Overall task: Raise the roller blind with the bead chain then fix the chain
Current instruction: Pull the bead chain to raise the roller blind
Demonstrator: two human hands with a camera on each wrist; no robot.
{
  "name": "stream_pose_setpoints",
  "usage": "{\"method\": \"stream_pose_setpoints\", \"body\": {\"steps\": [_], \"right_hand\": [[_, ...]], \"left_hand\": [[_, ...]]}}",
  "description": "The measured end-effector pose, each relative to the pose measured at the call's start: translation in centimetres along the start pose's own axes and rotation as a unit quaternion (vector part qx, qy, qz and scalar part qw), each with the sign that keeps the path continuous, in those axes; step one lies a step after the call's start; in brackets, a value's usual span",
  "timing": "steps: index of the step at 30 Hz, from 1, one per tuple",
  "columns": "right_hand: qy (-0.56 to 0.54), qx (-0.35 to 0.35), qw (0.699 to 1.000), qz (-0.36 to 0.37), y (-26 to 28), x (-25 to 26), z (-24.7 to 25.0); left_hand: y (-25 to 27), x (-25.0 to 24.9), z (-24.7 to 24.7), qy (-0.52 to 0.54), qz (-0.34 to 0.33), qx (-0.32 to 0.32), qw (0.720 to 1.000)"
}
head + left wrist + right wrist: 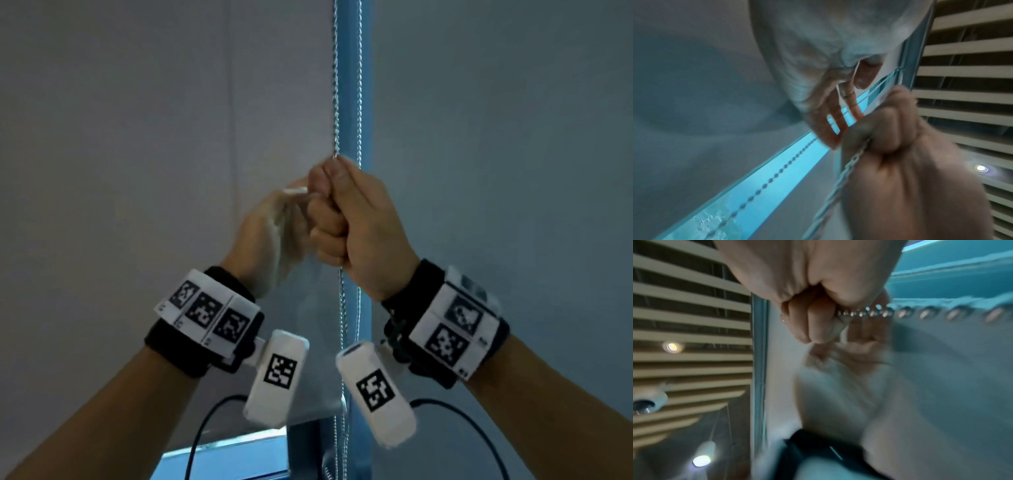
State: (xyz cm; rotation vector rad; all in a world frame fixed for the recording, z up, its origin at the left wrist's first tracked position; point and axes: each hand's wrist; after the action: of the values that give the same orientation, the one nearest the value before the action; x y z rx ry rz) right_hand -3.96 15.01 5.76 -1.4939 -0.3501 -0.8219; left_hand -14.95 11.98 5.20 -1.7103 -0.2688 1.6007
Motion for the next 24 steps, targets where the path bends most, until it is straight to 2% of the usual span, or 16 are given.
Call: {"method": "stream_pose_setpoints", "body": {"steps": [6, 8, 12, 14, 18, 21, 24], "right_hand": [[0.019, -0.024, 0.994, -0.109, 6.6, -5.3, 1.0], [0.024, -0.021, 0.99, -0.135, 8.4, -6.6, 1.1], [0.09, 0.04, 0.976, -0.195, 9.4, -6.0, 2.3], [0.098, 0.054, 0.972, -0.208, 7.9, -4.2, 3.2], [0.032, 0.063, 0.991, -0.116, 3.1, 1.3, 3.7], [0.048, 0.023, 0.996, -0.069, -0.9, 4.4, 2.8], [0.053, -0.022, 0.998, -0.036, -2.6, 4.6, 1.2]], "left_hand": [[-2.1, -2.8, -0.9, -0.035, 0.039, 0.045, 0.998], [-2.9, -3.0, -1.8, -0.035, 0.043, 0.027, 0.998], [-2.9, -0.9, -3.1, -0.111, -0.009, -0.015, 0.994], [-2.3, 0.0, -3.4, -0.079, -0.026, -0.016, 0.996], [0.2, 2.6, -3.6, -0.019, -0.012, -0.021, 1.0], [2.5, 5.3, -4.0, -0.031, 0.05, -0.036, 0.998], [4.0, 6.9, -3.7, -0.043, 0.084, -0.039, 0.995]]}}
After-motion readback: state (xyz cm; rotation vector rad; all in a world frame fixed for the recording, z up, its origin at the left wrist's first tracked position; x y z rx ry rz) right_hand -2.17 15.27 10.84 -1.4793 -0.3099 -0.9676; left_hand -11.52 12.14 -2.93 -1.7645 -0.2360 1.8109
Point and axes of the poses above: each hand's wrist, its own y-axis away from the middle knuckle, its own z-axis out of the back of the hand, x = y × z, and after that the axes turned 15 degrees about x, right-handed
